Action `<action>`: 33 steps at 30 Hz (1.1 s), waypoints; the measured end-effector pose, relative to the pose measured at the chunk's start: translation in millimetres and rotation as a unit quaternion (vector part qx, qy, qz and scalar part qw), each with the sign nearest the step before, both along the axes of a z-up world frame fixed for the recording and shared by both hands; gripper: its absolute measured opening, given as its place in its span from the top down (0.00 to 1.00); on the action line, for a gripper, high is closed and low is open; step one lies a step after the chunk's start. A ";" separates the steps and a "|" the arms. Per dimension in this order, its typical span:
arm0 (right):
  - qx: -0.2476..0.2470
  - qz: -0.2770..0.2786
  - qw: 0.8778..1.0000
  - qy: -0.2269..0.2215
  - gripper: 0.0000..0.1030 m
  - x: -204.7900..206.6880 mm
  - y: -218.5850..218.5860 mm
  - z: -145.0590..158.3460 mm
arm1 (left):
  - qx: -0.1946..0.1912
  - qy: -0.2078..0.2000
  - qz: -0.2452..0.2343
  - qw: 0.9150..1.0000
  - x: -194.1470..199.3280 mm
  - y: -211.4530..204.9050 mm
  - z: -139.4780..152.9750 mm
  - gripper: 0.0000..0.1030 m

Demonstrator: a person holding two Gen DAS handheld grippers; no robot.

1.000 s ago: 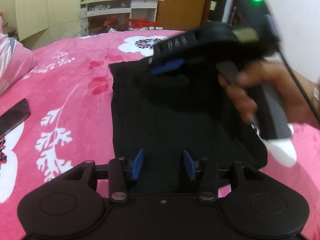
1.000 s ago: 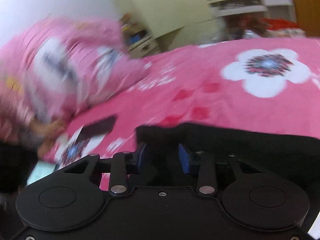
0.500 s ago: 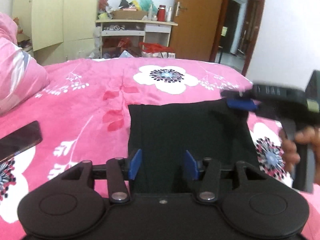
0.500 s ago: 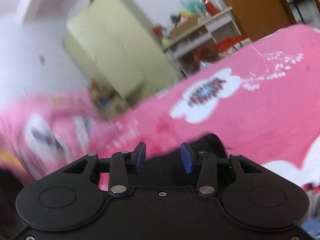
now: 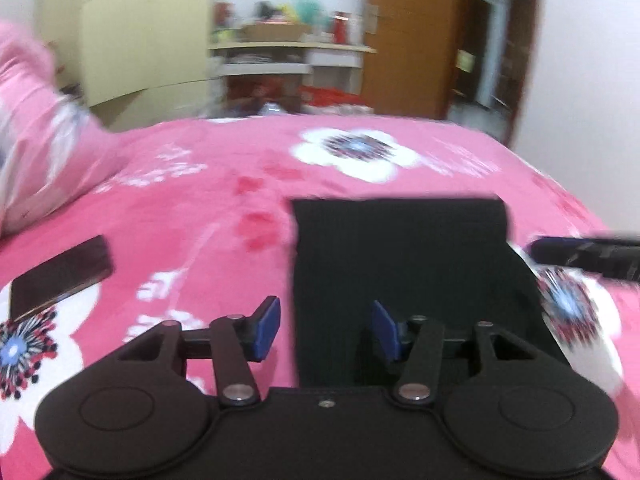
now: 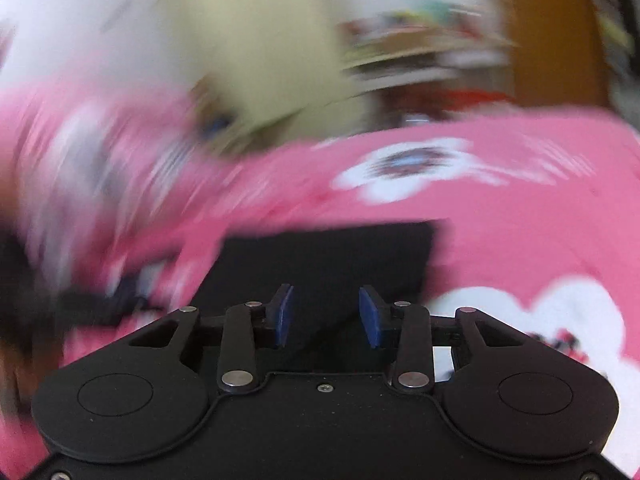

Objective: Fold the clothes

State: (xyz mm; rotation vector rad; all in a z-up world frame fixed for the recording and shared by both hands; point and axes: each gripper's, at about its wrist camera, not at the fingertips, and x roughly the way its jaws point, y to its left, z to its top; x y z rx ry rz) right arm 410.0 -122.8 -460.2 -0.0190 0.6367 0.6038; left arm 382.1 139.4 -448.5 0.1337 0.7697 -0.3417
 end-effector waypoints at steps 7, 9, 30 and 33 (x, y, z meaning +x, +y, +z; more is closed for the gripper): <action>-0.100 0.025 0.994 0.044 0.57 -25.3 -3.3 -27.0 | 0.034 0.012 -0.018 0.999 -15.6 7.1 -30.0 0.45; -0.080 0.000 0.995 0.065 0.52 -25.6 -19.9 -27.5 | 0.023 0.017 -0.016 0.999 -15.2 15.6 -27.1 0.45; 0.219 -0.107 0.917 0.315 0.47 -45.6 -64.8 -42.3 | -0.057 0.154 0.012 0.986 -37.0 43.5 -20.9 0.46; 0.227 -0.114 0.911 0.326 0.47 -41.1 -59.7 -55.4 | -0.070 0.155 0.035 0.985 -39.2 37.0 -31.6 0.42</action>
